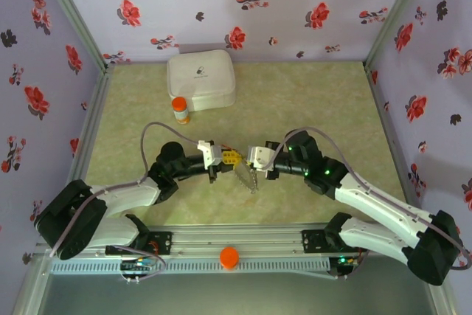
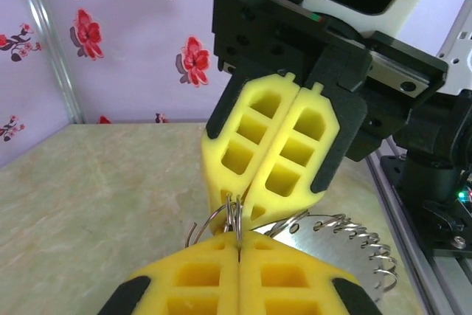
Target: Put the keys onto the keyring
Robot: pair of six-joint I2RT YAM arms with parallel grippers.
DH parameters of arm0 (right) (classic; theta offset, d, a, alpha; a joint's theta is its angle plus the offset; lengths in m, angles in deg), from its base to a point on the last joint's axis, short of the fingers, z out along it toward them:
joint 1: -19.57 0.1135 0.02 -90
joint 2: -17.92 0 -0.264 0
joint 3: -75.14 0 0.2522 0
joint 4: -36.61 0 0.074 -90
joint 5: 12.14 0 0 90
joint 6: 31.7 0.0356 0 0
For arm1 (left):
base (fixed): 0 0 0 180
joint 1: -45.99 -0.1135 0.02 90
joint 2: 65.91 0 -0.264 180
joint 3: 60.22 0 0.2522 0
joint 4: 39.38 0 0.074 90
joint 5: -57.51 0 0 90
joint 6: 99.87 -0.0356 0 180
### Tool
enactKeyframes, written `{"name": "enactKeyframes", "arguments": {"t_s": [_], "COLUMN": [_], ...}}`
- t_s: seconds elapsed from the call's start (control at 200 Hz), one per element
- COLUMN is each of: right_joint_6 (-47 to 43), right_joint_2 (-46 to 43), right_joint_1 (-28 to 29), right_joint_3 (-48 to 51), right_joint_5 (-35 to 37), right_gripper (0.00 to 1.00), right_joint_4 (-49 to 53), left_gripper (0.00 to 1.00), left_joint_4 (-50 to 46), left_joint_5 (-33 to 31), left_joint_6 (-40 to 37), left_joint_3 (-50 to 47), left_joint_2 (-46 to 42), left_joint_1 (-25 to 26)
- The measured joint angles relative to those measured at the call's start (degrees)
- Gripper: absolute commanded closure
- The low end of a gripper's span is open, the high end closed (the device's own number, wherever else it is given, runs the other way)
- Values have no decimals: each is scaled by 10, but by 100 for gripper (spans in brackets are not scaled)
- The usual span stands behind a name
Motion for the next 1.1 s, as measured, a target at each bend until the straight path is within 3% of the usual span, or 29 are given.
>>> {"name": "enactKeyframes", "arguments": {"t_s": [0.31,0.495,0.6,0.68,0.745,0.925,1.1], "right_joint_6": [-90,-118,-116,-100,-77,40,97], "right_joint_2": [-10,-15,-18,-23,-31,-67,-53], "right_joint_1": [58,64,65,64,53,-41,-48], "right_joint_3": [33,39,40,40,40,40,39], "right_joint_5": [129,158,161,160,141,-1,-82], "right_gripper": [100,100,81,79,80,76,71], "right_joint_4": [-23,-29,-28,-21,-14,-11,-12], "left_gripper": [100,100,100,100,100,100,100], "left_joint_4": [24,20,20,21,21,20,19], "left_joint_5": [-14,-14,-12,-9,-6,2,4], "left_joint_6": [23,28,28,27,26,0,-18], "left_joint_3": [0,0,0,0,0,0,1], "left_joint_2": [23,24,24,24,24,24,24], "left_joint_1": [1,1,1,1,1,1,1]}}
